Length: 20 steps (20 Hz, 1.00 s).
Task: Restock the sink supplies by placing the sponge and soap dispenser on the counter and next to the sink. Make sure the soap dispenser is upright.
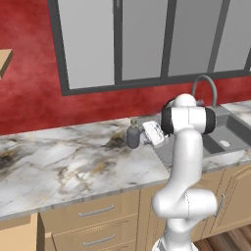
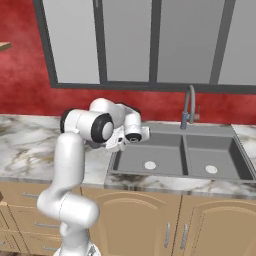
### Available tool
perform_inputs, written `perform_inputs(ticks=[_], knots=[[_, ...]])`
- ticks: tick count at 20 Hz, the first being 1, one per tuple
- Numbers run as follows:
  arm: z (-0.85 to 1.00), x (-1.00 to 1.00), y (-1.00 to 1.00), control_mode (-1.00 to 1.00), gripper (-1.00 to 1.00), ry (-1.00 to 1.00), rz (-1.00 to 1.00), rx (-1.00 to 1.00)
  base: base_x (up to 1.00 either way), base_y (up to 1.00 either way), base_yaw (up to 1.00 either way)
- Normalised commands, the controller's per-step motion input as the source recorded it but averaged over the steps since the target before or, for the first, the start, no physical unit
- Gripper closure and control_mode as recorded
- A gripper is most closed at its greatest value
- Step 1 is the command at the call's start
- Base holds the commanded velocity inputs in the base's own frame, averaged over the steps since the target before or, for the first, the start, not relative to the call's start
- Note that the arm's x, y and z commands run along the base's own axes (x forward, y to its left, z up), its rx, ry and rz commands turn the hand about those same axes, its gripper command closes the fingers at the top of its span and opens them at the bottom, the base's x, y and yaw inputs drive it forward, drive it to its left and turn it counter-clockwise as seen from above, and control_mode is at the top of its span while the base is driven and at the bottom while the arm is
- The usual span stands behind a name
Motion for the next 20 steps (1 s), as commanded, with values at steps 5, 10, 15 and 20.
perform_inputs(ticks=[5,10,15,20], knots=[[0.25,0.00,-0.11,-1.00,-1.00,0.00,-0.07,0.00,0.00,0.00,0.00],[0.51,-0.27,-0.01,-1.00,-1.00,-0.09,-0.10,-0.01,0.00,0.00,0.00],[0.81,-0.93,-0.01,-1.00,-1.00,-0.34,-0.06,-0.09,0.00,0.00,0.00],[0.89,-1.00,-0.03,-1.00,-1.00,-0.43,-0.03,-0.16,0.00,0.00,0.00]])
